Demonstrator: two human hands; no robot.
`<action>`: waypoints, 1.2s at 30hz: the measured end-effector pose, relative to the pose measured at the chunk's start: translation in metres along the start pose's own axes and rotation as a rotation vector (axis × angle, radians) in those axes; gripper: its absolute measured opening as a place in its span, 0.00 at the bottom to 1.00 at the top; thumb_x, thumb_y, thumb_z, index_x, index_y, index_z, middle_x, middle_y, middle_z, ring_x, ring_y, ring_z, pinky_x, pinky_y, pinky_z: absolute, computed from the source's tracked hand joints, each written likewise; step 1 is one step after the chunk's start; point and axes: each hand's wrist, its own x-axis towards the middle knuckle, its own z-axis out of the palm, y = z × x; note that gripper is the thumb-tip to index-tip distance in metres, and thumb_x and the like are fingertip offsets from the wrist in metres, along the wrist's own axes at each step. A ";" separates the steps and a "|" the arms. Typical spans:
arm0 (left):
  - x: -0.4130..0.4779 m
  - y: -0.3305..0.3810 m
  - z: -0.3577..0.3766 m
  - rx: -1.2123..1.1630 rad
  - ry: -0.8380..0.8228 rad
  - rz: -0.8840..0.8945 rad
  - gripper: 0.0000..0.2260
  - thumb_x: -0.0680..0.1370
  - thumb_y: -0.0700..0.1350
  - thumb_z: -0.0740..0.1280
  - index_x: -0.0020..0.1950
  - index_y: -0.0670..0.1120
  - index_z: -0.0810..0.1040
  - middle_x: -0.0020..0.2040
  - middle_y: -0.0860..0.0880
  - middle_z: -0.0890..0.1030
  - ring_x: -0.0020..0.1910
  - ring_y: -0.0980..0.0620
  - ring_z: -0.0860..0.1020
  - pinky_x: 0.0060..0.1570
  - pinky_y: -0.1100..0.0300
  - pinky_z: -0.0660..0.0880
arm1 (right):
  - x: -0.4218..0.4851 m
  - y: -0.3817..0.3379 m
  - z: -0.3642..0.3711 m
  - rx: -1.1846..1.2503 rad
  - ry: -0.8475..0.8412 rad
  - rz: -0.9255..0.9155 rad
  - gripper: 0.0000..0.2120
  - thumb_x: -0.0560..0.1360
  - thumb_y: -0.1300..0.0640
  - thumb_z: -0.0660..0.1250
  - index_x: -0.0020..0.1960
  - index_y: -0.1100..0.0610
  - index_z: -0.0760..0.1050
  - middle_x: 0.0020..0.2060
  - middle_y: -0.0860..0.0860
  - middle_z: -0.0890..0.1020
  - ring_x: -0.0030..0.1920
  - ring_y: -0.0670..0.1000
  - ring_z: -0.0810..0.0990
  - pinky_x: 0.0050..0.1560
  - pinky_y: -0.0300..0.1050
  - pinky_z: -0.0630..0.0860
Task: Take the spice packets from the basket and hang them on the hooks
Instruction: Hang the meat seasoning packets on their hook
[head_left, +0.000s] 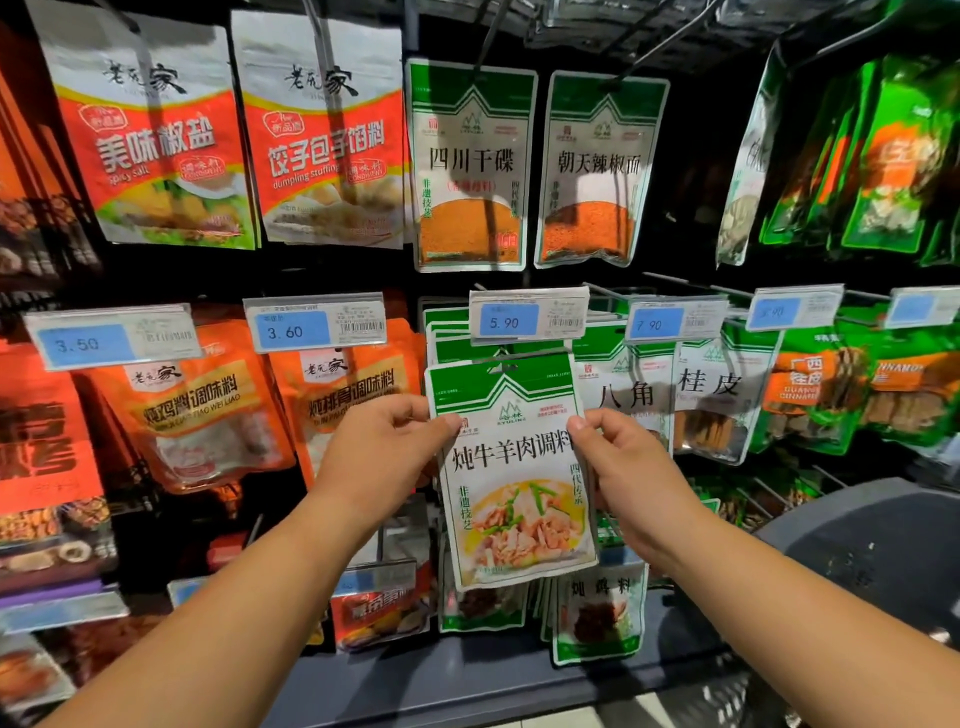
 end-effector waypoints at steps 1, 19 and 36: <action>0.001 0.001 0.001 -0.009 0.015 0.001 0.08 0.79 0.48 0.73 0.46 0.44 0.85 0.40 0.41 0.86 0.35 0.47 0.78 0.41 0.52 0.75 | 0.001 -0.002 0.000 -0.003 0.004 -0.008 0.14 0.83 0.48 0.63 0.40 0.51 0.72 0.25 0.40 0.69 0.32 0.44 0.66 0.40 0.44 0.63; 0.029 -0.006 0.025 -0.049 0.193 0.056 0.10 0.82 0.50 0.69 0.44 0.50 0.87 0.35 0.63 0.83 0.34 0.63 0.77 0.38 0.63 0.71 | 0.030 -0.005 0.005 0.022 0.205 -0.038 0.17 0.83 0.51 0.64 0.41 0.61 0.72 0.37 0.43 0.81 0.50 0.41 0.77 0.47 0.39 0.69; 0.066 -0.022 0.037 0.152 0.404 -0.098 0.09 0.81 0.58 0.66 0.53 0.56 0.83 0.34 0.57 0.78 0.34 0.56 0.76 0.34 0.64 0.71 | 0.067 0.004 0.027 -0.225 0.267 -0.006 0.16 0.84 0.51 0.63 0.45 0.63 0.76 0.33 0.53 0.75 0.34 0.52 0.71 0.35 0.45 0.64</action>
